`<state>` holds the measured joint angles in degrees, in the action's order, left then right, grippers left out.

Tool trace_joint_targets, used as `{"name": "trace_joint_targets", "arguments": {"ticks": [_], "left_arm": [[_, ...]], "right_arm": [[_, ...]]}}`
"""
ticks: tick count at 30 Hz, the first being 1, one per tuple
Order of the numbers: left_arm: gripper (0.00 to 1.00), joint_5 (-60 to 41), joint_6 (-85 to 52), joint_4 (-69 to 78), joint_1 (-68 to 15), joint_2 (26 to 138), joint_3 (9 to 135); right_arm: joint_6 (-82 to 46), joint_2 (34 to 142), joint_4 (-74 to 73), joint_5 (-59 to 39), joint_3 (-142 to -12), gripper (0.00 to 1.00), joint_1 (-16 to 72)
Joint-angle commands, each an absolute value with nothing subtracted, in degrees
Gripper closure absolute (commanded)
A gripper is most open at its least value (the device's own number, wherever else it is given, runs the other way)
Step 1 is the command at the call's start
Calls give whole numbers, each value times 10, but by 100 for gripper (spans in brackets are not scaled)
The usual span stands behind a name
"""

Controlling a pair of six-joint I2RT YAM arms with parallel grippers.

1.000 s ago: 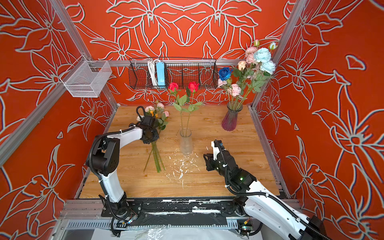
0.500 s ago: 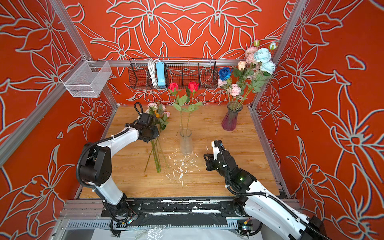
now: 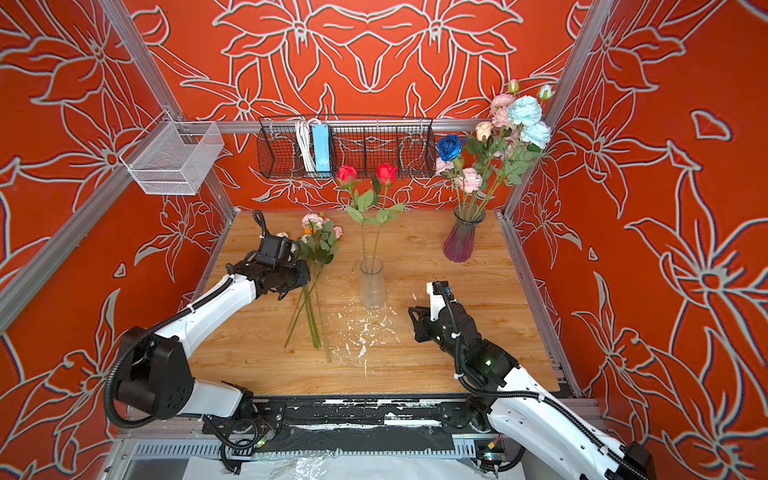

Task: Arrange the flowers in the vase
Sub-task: 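Lower the left gripper onto the loose rose stems and close on one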

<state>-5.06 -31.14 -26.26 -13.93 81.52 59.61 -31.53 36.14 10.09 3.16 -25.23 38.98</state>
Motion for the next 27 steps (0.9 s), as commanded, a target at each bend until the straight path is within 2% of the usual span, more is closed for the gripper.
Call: {"name": "trace_joint_targets", "arguments": {"ticks": [1, 3, 4, 6, 8, 14, 19, 27], "left_arm": [[99, -54, -315, -273, -142, 792, 576], [100, -56, -319, -258, -141, 778, 558], [92, -67, -317, -251, -142, 775, 552], [53, -66, -318, -272, -144, 785, 553], [46, -35, -316, -303, -146, 796, 556], [49, 30, -315, -335, -165, 774, 578], [65, 2, -320, -317, -182, 840, 604], [65, 82, -339, -308, -203, 935, 607]], "right_arm": [[-328, 355, 114, 31, -265, 76, 389], [-330, 352, 117, 31, -265, 76, 389], [-330, 348, 117, 32, -264, 76, 389], [-328, 343, 125, 32, -266, 75, 389], [-327, 337, 132, 35, -267, 75, 389], [-329, 326, 134, 35, -258, 75, 389], [-333, 334, 122, 35, -248, 75, 389], [-325, 326, 135, 39, -247, 75, 389]]}}
